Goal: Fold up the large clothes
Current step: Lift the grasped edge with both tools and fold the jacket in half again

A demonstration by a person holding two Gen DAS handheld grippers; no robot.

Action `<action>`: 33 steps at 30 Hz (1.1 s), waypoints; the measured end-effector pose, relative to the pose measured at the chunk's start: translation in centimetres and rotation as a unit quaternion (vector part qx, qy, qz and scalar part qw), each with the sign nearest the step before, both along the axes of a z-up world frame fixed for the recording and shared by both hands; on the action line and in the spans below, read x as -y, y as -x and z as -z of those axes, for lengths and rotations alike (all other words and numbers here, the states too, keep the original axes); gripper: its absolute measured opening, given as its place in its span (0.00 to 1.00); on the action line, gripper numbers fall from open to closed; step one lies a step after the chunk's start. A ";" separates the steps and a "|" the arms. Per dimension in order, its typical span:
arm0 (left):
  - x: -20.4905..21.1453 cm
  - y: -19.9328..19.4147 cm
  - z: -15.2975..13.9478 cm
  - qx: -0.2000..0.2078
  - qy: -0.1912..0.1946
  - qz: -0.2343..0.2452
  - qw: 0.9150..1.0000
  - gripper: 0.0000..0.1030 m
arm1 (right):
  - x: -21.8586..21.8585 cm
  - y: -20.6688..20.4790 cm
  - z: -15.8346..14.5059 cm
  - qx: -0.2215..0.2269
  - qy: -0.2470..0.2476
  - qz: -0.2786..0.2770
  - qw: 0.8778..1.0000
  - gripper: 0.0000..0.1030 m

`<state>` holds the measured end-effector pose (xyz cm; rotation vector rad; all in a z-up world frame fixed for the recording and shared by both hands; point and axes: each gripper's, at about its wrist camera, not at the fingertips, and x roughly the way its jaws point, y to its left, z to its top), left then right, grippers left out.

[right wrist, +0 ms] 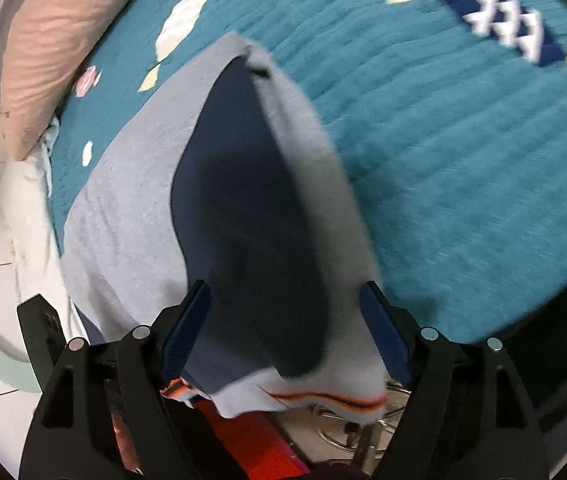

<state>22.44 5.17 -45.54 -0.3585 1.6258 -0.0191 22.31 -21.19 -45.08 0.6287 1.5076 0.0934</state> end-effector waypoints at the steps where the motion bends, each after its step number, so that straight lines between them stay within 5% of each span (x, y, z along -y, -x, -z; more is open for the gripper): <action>1: 0.3 0.0 -0.1 0.001 -0.005 0.004 1.000 0.10 | -0.1 -0.4 0.7 -0.004 -0.001 0.004 1.000 0.77; 4: 1.0 0.1 -0.3 0.005 -0.016 0.014 1.000 0.10 | -0.2 -0.6 1.4 -0.006 -0.008 0.021 1.000 0.78; 6: 2.0 0.0 -0.5 0.008 -0.020 0.017 1.000 0.10 | -0.5 -0.6 1.0 0.000 0.012 0.002 1.000 0.65; 8: 2.8 -0.1 -0.7 0.009 -0.024 0.020 0.999 0.10 | -0.7 -0.2 0.0 0.013 0.014 -0.015 1.000 0.31; 11: 3.7 -0.2 -0.8 0.012 -0.030 0.022 0.999 0.10 | 0.2 0.6 -1.8 0.036 -0.028 -0.007 0.999 0.24; 15: 3.9 0.6 -1.2 0.017 -0.038 0.030 0.999 0.10 | 1.2 0.1 -1.7 0.034 -0.031 -0.007 0.999 0.27; 18: 4.5 0.7 -1.4 0.019 -0.040 0.031 0.999 0.10 | 1.5 -0.4 -1.0 0.021 0.003 -0.008 1.000 0.47; 20: 4.5 0.7 -1.6 0.020 -0.039 0.033 0.998 0.10 | 1.5 -0.6 -1.3 0.026 0.039 -0.011 0.999 0.68; 21: 4.6 0.8 -1.7 0.021 -0.039 0.033 0.998 0.10 | 1.6 -1.0 -1.2 0.029 0.044 -0.007 0.999 0.71; 24: 5.0 1.1 -1.6 0.021 -0.040 0.035 0.998 0.10 | 2.4 -2.7 0.6 0.026 -0.004 -0.001 1.000 0.69; 26: 4.9 1.3 -1.4 0.022 -0.039 0.035 0.998 0.10 | 2.4 -2.8 1.3 0.029 -0.085 0.011 0.996 0.37; 27: 5.0 1.4 -1.4 0.021 -0.038 0.033 0.998 0.10 | 1.8 -2.9 1.4 0.037 -0.118 -0.006 0.992 0.37; 30: 4.4 1.4 -1.5 0.017 -0.034 0.028 0.999 0.10 | 0.6 -3.2 1.9 0.048 -0.080 -0.049 0.994 0.35; 33: 3.8 1.3 -1.6 0.020 -0.032 0.032 0.999 0.10 | 1.9 -3.8 4.4 0.021 -0.141 -0.018 0.990 0.40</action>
